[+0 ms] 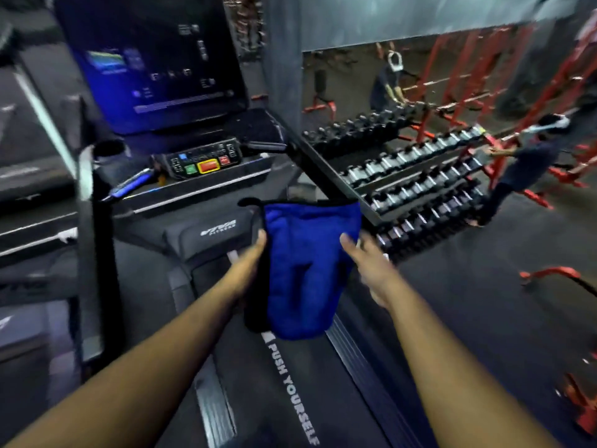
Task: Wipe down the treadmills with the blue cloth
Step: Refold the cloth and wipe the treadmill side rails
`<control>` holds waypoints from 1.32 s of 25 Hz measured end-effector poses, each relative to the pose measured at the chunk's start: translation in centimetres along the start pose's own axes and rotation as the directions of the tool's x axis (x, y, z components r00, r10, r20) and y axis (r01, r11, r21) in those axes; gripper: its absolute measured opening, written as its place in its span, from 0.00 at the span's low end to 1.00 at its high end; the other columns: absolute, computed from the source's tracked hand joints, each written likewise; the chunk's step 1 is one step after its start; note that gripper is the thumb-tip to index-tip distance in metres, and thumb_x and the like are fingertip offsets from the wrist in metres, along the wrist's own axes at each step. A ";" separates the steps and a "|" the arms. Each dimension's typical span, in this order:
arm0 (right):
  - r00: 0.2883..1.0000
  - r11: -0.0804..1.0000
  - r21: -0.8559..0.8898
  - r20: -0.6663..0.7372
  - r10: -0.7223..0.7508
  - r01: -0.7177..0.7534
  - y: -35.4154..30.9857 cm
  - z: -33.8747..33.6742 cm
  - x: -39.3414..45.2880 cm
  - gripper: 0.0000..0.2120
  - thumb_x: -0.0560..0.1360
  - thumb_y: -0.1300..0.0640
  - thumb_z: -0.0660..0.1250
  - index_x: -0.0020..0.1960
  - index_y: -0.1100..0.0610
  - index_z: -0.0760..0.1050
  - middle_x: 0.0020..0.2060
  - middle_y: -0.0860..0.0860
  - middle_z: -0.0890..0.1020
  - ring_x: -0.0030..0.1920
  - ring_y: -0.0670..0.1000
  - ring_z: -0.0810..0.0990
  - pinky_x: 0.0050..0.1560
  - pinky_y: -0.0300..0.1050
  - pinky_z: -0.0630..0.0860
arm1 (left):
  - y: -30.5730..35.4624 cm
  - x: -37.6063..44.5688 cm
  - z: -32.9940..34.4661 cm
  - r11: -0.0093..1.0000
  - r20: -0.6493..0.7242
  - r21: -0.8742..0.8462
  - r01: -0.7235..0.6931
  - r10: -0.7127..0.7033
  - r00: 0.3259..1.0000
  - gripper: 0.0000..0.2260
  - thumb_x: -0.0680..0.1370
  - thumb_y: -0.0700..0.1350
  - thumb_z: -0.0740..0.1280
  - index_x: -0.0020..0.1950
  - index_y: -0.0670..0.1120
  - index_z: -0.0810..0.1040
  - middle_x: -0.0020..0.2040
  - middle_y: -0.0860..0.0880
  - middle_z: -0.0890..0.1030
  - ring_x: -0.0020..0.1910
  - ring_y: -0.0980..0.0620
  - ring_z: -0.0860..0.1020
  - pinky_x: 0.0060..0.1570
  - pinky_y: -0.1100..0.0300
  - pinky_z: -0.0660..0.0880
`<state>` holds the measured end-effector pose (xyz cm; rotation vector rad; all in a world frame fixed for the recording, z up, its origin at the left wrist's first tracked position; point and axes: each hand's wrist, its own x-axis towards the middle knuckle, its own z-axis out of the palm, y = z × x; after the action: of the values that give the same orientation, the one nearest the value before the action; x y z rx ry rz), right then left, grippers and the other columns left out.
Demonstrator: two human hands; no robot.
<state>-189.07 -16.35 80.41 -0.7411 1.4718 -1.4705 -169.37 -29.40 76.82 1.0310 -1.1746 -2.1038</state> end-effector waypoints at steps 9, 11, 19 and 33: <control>0.981 0.944 -0.268 -0.062 0.185 -0.194 9.5 7.7 6.5 0.18 0.73 0.63 0.75 0.57 0.56 0.70 0.50 0.59 0.83 0.49 0.56 0.82 0.56 0.54 0.78 | -4.9 -0.4 -11.3 0.962 -0.547 0.228 0.153 -0.003 0.837 0.19 0.68 0.47 0.80 0.53 0.40 0.82 0.48 0.43 0.85 0.51 0.39 0.84 0.48 0.48 0.82; 0.973 0.954 -0.247 0.110 0.203 -0.171 11.0 8.9 7.8 0.26 0.69 0.69 0.75 0.61 0.54 0.68 0.52 0.55 0.84 0.52 0.56 0.82 0.57 0.54 0.77 | -4.9 -1.0 -13.1 0.951 -0.550 0.253 0.176 -0.008 0.835 0.38 0.65 0.47 0.82 0.70 0.41 0.69 0.61 0.48 0.76 0.59 0.44 0.78 0.60 0.48 0.78; 0.907 0.633 -0.669 0.397 -0.139 0.390 12.3 16.9 14.1 0.21 0.72 0.62 0.72 0.62 0.47 0.78 0.52 0.43 0.82 0.49 0.47 0.80 0.54 0.46 0.77 | -4.9 -3.7 -18.3 0.183 -0.530 0.848 0.498 0.338 0.778 0.19 0.70 0.65 0.69 0.54 0.56 0.82 0.57 0.51 0.75 0.61 0.47 0.72 0.56 0.48 0.70; 0.612 0.660 0.014 0.389 0.688 -0.751 21.1 37.0 8.8 0.16 0.78 0.46 0.66 0.62 0.51 0.77 0.64 0.53 0.80 0.57 0.51 0.81 0.62 0.43 0.77 | -4.4 -9.1 -26.5 0.611 -0.586 0.766 0.198 0.538 0.606 0.17 0.81 0.56 0.57 0.47 0.52 0.84 0.45 0.59 0.82 0.50 0.59 0.79 0.54 0.54 0.74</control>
<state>-155.94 -38.03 62.35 -0.2042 1.1270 -0.7566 -142.86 -33.21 67.41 1.8400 -1.5914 -0.6183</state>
